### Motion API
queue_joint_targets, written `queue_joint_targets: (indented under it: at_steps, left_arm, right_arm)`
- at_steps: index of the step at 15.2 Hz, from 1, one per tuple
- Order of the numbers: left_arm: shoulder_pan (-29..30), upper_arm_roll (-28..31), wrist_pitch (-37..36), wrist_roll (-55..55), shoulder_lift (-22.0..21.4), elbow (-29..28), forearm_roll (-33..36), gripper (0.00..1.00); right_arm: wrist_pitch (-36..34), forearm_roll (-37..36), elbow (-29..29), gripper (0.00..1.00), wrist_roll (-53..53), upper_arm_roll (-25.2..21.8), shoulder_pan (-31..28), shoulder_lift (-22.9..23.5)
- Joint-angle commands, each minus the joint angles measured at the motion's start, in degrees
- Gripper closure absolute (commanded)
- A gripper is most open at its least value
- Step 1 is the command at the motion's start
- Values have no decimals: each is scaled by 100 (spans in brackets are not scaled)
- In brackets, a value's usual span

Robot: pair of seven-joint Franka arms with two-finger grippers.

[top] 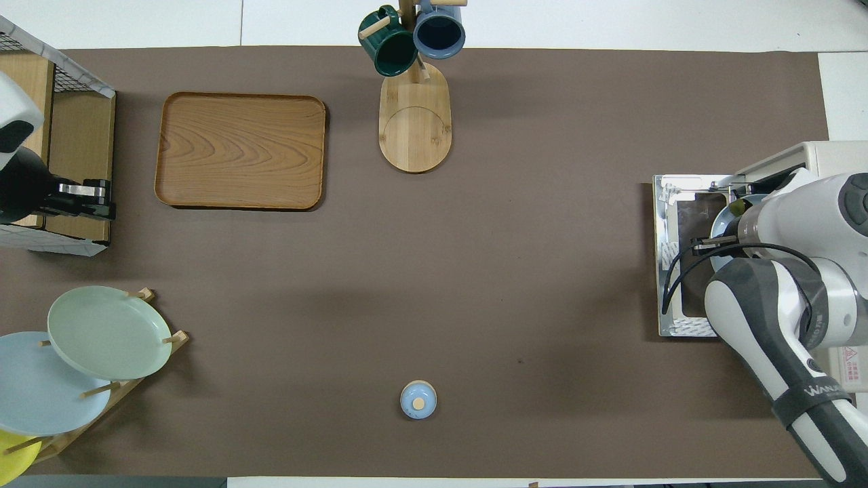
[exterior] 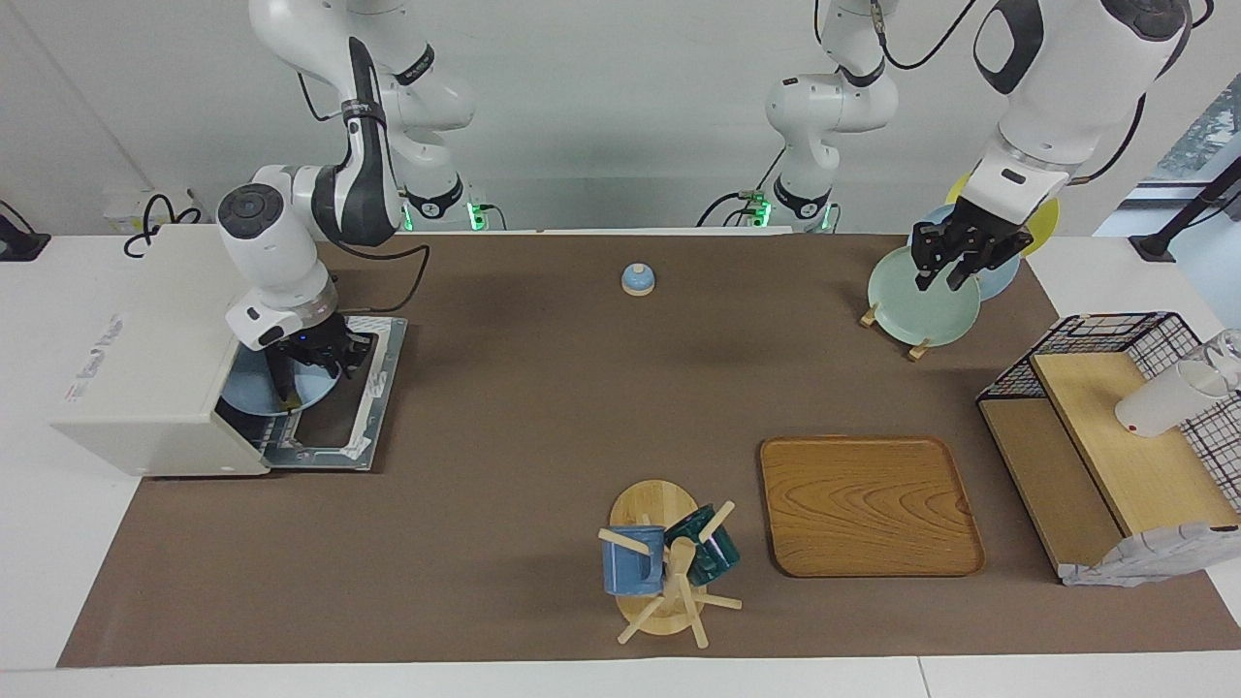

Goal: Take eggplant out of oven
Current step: 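Reach the right gripper into the oven and grasp the blue plate, then pull the blue plate with eggplant out toward the table center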

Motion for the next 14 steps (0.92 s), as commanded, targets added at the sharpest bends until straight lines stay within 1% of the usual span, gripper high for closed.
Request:
queue_joint_targets:
  at_steps: [1, 3, 5, 6, 7, 10, 11, 12, 14]
  left_arm:
    - [63, -24, 22, 50, -99, -111, -90, 100]
    - [55, -24, 13, 50, -99, -102, -99, 100]
    - [55, -24, 13, 59, -99, -102, -99, 100]
    - [55, -24, 22, 68, -99, -111, -99, 86]
    - [46, -24, 30, 85, -99, -111, -90, 1]
    - [55, -24, 22, 208, -99, -111, -90, 0]
    - [63, -24, 30, 200, -99, -111, -90, 0]
    - [63, -24, 39, 199, -99, -111, -90, 0]
    - [63, -24, 39, 199, -99, -111, -90, 0]
  right_arm:
    - [-375, -312, 213, 100, -115, 45, 230, -15]
    - [-955, -321, 687, 100, -28, 45, 616, 108]
    - [-1448, -355, 1074, 100, 480, 45, 1142, 187]
    - [-1606, -486, 1180, 100, 779, 45, 1432, 196]
    - [-1695, -635, 1234, 100, 1095, 45, 1722, 196]
    - [-1775, -646, 1427, 100, 1791, 71, 2408, 266]
    - [-1801, -602, 1567, 100, 1949, 71, 2663, 345]
    - [-1897, -584, 1751, 100, 2334, 71, 2909, 502]
    - [-1924, -549, 1981, 100, 2951, 80, 3244, 644]
